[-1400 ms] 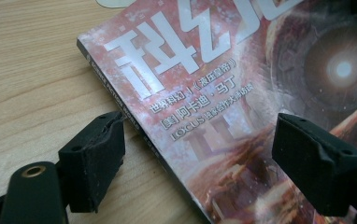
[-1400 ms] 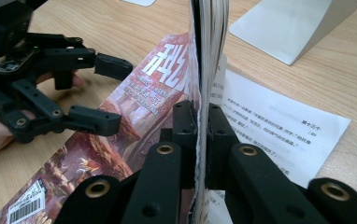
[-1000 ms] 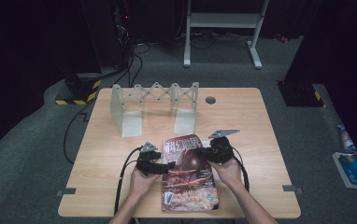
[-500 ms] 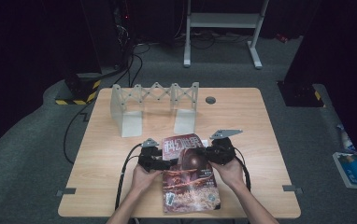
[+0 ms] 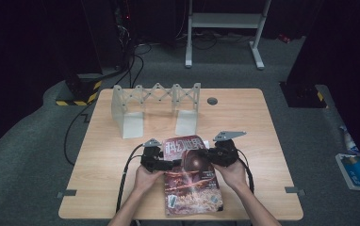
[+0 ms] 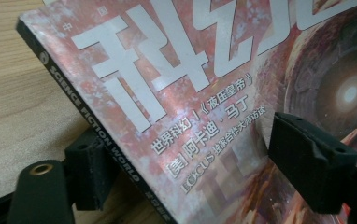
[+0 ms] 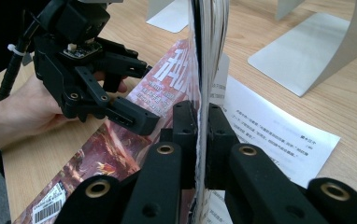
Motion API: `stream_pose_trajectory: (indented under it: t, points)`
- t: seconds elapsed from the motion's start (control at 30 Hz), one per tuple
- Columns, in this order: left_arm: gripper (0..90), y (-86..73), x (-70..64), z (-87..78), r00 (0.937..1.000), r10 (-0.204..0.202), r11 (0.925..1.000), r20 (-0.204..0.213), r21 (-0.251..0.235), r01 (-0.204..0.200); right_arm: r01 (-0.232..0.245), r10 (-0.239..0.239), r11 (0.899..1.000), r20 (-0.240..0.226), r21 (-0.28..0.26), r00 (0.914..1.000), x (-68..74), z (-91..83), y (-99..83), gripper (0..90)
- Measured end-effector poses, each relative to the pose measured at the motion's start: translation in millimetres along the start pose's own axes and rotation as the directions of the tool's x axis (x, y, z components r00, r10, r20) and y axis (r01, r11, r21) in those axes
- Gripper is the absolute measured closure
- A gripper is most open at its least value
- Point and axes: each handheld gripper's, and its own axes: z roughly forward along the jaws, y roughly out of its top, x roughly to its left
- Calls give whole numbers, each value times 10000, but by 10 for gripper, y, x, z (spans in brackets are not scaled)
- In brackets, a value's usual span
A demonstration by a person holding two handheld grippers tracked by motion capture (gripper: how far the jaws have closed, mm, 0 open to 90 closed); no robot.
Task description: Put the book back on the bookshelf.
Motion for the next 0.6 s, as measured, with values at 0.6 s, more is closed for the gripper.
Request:
stream_pose_trajectory:
  t: [0.6]
  points:
    - [594,51,62,-140,9992,-239,9997,328,-14,240,-211,207,9996,238,177,9995,-89,41,-72,853]
